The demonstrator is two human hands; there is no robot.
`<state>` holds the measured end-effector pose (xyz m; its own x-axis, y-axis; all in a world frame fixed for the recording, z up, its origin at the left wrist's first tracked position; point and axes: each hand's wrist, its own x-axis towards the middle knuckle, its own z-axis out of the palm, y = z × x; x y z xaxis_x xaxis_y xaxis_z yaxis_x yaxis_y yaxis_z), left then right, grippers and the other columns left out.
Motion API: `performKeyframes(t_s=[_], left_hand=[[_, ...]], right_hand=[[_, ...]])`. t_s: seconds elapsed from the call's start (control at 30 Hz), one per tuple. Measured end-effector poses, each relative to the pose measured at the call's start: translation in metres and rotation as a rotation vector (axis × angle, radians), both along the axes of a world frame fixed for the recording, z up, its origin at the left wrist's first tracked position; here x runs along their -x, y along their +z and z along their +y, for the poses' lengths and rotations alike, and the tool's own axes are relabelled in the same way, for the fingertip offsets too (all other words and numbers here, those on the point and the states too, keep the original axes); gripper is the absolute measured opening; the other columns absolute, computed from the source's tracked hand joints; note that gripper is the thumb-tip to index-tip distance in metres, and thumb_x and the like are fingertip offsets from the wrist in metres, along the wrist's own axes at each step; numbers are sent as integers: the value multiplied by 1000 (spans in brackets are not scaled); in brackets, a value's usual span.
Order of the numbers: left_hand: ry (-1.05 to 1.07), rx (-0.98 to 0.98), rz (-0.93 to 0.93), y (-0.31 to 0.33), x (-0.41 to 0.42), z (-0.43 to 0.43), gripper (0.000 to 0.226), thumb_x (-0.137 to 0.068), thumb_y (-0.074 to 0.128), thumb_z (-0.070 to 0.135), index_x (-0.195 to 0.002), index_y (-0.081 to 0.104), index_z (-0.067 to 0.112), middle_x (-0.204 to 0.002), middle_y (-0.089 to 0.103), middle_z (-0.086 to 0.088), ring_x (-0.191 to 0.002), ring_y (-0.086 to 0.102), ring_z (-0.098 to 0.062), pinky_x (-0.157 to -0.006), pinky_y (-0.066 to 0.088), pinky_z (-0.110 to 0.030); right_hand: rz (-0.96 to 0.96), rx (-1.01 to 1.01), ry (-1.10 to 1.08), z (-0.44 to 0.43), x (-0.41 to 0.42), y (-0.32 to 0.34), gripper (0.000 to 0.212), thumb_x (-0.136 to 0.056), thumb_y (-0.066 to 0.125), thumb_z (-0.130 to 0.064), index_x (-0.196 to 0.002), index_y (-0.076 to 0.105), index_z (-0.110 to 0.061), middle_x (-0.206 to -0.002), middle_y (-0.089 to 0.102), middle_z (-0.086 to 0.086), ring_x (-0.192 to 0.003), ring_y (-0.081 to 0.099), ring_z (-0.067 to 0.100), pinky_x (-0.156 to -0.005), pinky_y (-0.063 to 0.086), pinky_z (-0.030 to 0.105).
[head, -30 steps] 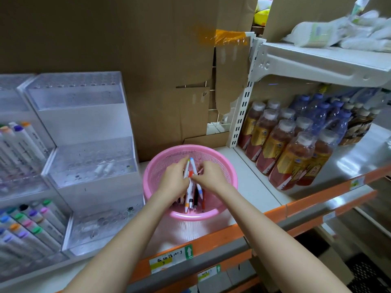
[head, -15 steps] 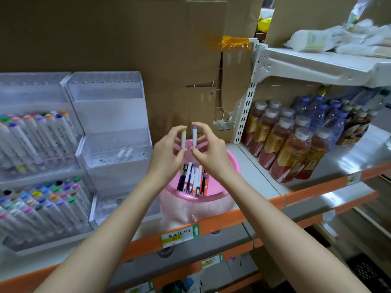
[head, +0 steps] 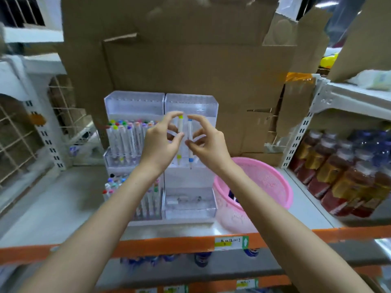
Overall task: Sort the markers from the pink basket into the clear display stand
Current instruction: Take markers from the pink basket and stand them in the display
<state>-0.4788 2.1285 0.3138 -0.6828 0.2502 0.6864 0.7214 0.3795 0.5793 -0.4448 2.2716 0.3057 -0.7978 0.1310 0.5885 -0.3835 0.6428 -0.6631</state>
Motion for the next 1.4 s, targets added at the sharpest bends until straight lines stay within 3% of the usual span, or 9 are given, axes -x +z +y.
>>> performKeyframes(t_s=[0.2, 0.53, 0.77, 0.9, 1.07, 1.4], left_hand=[[41, -42, 38, 11, 23, -56, 40, -83, 72, 13, -120, 58, 21, -85, 64, 2, -69, 63, -7, -64, 46, -8], [-15, -75, 34, 10, 60, -94, 36, -83, 72, 13, -115, 59, 19, -83, 64, 3, -71, 63, -2, -67, 51, -9], [-42, -64, 30, 7, 81, -99, 33, -82, 73, 14, -111, 59, 20, -81, 63, 6, -70, 61, 2, -67, 47, -6], [-52, -36, 62, 5, 90, -97, 32, -82, 73, 13, -111, 59, 19, -80, 66, 3, -74, 64, -6, -69, 51, -14], [-75, 3, 54, 0, 97, -97, 29, -84, 71, 14, -110, 59, 17, -80, 68, 3, -74, 63, -6, -66, 46, -10], [-59, 64, 78, -9, 100, -98, 30, -81, 74, 21, -107, 59, 17, -81, 67, 3, -78, 64, -15, -72, 55, -38]], right_hand=[[28, 9, 30, -52, 31, 8, 55, -82, 72, -6, -130, 52, -23, -72, 52, -7, -54, 57, 3, -66, 56, 34], [100, 59, -49, -98, 67, 2, 52, -83, 71, -5, -130, 52, -20, -75, 60, 12, -63, 59, 22, -61, 50, 28], [152, 47, -132, -109, 80, -2, 49, -84, 71, -8, -127, 52, -21, -69, 54, -6, -68, 59, 14, -58, 44, 13], [189, 35, -160, -111, 83, -3, 47, -84, 70, -7, -126, 53, -20, -68, 52, -8, -65, 58, 11, -55, 41, 9], [207, -2, -189, -110, 87, -5, 51, -82, 71, -4, -127, 53, -21, -75, 54, -5, -66, 59, 12, -59, 45, 12], [213, -6, -202, -109, 87, -13, 52, -82, 69, -2, -127, 53, -22, -78, 57, 1, -67, 59, 11, -58, 40, 8]])
